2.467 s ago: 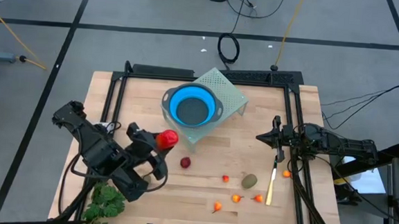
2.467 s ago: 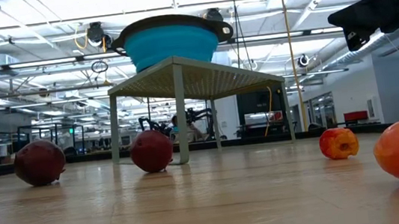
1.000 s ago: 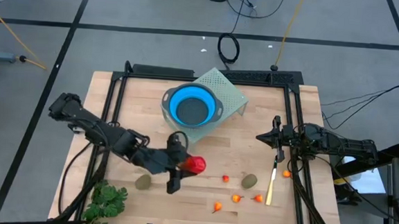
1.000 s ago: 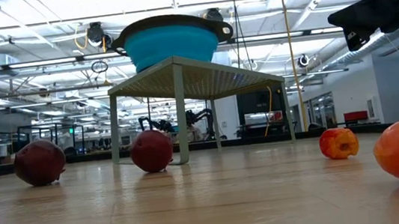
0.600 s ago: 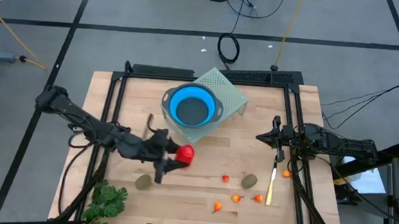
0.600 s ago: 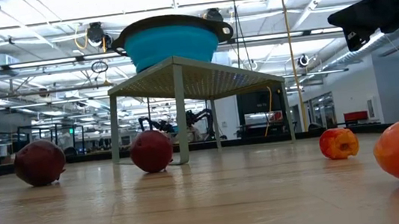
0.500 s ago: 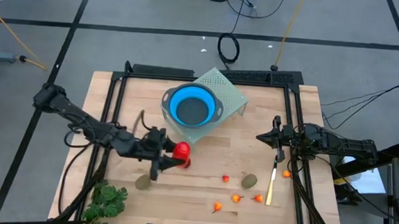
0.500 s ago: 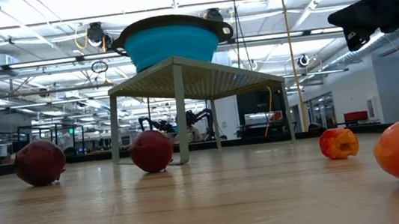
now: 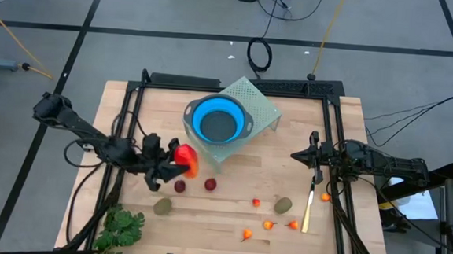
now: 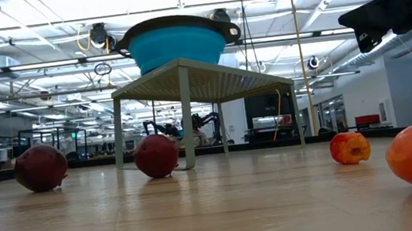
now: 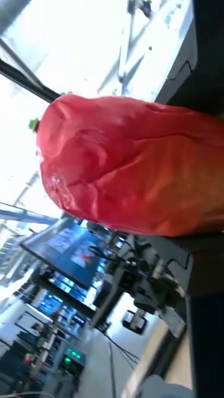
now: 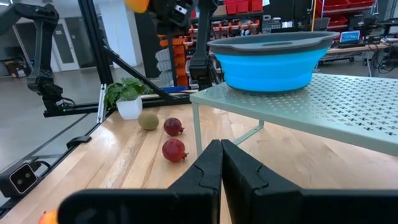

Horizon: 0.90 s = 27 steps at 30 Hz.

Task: Pick & Place Fruit
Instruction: Put the mango into the collapsible colander on the shelf

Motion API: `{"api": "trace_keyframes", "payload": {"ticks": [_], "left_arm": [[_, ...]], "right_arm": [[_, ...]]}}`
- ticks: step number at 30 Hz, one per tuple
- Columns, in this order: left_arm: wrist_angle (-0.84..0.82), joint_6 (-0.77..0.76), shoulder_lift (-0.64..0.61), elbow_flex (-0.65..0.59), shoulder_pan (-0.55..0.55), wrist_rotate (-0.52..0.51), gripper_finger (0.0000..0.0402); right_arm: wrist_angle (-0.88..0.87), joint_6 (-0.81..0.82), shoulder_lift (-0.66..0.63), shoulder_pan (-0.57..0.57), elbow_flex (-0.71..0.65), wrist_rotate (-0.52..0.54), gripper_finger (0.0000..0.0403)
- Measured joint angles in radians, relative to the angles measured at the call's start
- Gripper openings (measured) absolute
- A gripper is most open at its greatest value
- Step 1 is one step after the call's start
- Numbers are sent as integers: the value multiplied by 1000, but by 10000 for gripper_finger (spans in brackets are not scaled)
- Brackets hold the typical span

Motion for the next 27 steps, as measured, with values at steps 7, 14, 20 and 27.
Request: {"api": "trace_keyframes", "payload": {"ticks": [7, 14, 20, 27], "left_arm": [[62, -3, 1, -18, -2, 8, 235], [43, 58, 1, -18, -2, 7, 215], [-33, 197, 1, -18, -2, -15, 227], [-128, 348, 2, -18, -2, -60, 242]], "right_arm": [[0, 0, 0, 0, 0, 0, 0], [0, 0, 0, 0, 0, 0, 0], [0, 0, 0, 0, 0, 0, 0], [-1, 0, 0, 0, 0, 0, 0]]}}
